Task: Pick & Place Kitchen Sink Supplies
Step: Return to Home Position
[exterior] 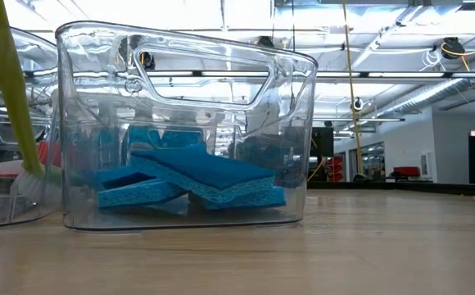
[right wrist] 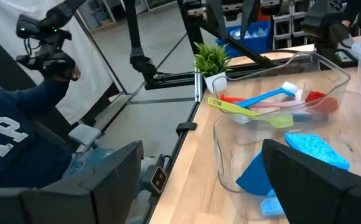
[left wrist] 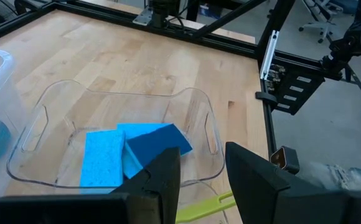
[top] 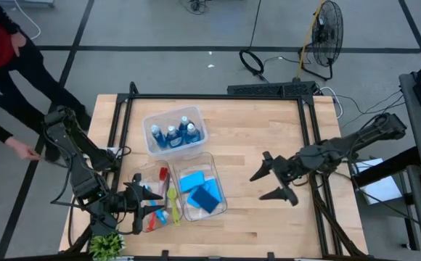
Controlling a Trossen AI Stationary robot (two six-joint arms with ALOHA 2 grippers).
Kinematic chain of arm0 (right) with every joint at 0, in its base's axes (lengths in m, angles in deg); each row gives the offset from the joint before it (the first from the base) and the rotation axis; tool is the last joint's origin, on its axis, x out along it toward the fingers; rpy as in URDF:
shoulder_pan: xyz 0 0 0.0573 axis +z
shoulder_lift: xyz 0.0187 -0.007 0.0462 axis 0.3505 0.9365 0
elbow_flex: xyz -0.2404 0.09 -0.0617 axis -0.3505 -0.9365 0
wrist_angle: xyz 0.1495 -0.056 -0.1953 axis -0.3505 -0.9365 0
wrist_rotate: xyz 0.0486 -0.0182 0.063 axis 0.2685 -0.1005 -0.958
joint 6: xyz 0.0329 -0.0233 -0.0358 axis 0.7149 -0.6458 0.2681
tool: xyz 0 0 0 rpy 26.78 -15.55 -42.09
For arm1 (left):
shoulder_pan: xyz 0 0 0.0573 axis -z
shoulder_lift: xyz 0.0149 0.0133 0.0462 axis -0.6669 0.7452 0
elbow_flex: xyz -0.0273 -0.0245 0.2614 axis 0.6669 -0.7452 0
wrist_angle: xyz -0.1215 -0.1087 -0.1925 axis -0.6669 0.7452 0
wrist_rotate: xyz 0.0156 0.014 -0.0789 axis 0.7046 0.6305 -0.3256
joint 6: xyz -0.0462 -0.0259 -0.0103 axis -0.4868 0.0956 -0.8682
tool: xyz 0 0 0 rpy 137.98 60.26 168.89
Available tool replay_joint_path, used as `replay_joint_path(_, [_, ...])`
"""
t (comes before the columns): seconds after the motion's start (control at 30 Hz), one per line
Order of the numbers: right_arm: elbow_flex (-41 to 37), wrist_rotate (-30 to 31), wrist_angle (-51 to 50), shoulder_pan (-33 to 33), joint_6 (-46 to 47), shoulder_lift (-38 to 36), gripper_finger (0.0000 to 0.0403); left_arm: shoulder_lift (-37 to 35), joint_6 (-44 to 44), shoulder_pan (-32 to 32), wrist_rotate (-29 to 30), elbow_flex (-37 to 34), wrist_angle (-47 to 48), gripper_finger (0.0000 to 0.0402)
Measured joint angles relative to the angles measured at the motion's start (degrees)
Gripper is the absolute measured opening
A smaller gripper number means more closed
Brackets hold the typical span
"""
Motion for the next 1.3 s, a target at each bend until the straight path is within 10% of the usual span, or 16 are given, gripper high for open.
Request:
replay_joint_path(0.77, [0.0,1.7,8.5,12.1,3.2,-2.7,0.0318,0.0,-10.4,2.0,-4.4,0.0,-1.8,0.0132])
replay_joint_path(1.3, [0.0,-1.2,2.9,15.6,1.2,-4.8,0.0318,-0.3,4.4,4.1,-10.4,-0.1,-10.4,0.0132])
